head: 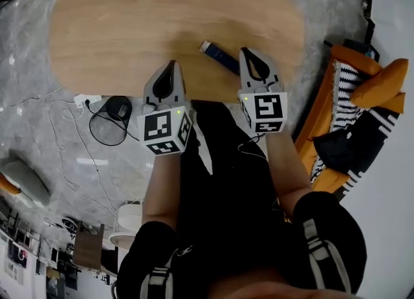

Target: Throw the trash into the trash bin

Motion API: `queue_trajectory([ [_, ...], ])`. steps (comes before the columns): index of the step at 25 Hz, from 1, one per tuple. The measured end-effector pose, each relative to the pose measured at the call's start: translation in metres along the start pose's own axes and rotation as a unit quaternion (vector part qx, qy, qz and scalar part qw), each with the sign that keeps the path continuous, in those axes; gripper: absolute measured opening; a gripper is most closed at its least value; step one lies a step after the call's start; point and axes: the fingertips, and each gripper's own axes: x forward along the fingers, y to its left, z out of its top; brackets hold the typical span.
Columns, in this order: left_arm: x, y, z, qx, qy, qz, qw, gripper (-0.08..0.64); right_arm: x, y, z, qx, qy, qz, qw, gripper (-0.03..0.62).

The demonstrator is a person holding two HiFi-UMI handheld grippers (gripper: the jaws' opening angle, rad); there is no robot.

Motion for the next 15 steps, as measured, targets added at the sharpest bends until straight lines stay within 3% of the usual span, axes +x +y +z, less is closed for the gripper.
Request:
queue_trajectory([
  [2,0.009,-0.009,-0.01,0.001,0.018,-0.008,0.9998,0.012,0.006,0.007,-0.024,-0.024,0.048,0.049,0.997,0.027],
  [4,0.015,-0.014,-0.017,-0.002,0.032,-0.012,0.9994,0.012,0.012,0.019,-0.045,-0.024,0.091,0.109,0.99,0.181],
  [6,0.02,-0.016,-0.018,-0.001,0.039,-0.012,0.9992,0.014,0.017,0.028,-0.062,-0.039,0.128,0.147,0.98,0.207],
  [12,0.035,-0.015,-0.014,0.013,0.043,-0.005,0.999,0.012,0.044,0.034,-0.107,-0.123,0.209,0.185,0.952,0.212],
  [15,0.037,-0.003,-0.013,0.017,0.044,0.003,0.9989,0.012,0.068,0.037,-0.125,-0.147,0.224,0.183,0.946,0.213],
])
